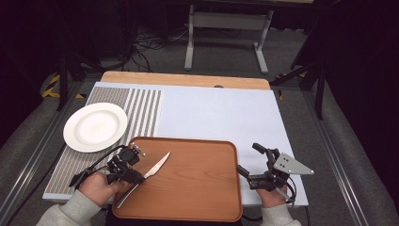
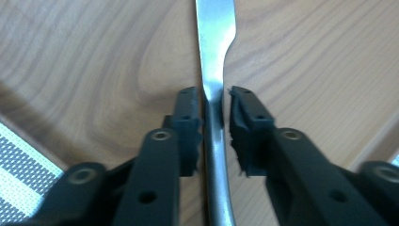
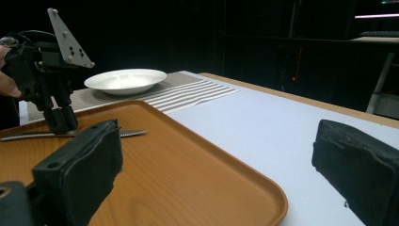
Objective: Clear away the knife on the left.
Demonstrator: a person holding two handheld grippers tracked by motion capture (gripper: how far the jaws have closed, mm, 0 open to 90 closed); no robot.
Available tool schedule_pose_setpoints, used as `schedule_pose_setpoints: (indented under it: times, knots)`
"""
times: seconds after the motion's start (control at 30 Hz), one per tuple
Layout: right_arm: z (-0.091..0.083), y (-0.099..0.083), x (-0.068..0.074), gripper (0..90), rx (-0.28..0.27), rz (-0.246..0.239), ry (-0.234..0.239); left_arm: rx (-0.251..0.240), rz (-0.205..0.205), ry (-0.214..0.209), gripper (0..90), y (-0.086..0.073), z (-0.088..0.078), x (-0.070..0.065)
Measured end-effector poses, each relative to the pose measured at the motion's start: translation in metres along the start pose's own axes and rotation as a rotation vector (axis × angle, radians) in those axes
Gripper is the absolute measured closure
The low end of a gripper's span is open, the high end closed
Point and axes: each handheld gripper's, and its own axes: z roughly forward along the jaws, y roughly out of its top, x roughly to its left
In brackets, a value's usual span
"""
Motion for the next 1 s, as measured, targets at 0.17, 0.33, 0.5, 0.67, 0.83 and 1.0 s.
schedule_pose_setpoints:
  times: [0.17, 0.33, 0.5, 0.67, 0.83, 1.0]
  knots:
    - [0.000, 0.000, 0.000, 2.7, 0.001, -0.001, -0.001, -0.036, 0.023, -0.021, 51.0, 0.000, -0.004, 0.000]
    - [0.000, 0.000, 0.000, 2.7, -0.001, 0.001, -0.001, -0.083, 0.088, -0.024, 40.4, 0.000, -0.008, -0.006]
    - [0.000, 0.000, 0.000, 2.7, 0.000, 0.002, -0.002, -0.120, 0.200, 0.012, 49.2, 0.000, -0.009, -0.012]
    - [0.000, 0.000, 0.000, 2.7, 0.000, 0.001, -0.001, -0.146, 0.272, 0.060, 80.2, -0.002, -0.012, -0.021]
    - [0.000, 0.000, 0.000, 2.7, 0.001, -0.002, -0.002, -0.139, 0.375, 0.104, 89.8, 0.000, -0.010, -0.033]
    - [0.000, 0.000, 0.000, 2.8, 0.000, -0.002, -0.002, -0.102, 0.412, 0.118, 89.8, 0.002, -0.003, -0.035]
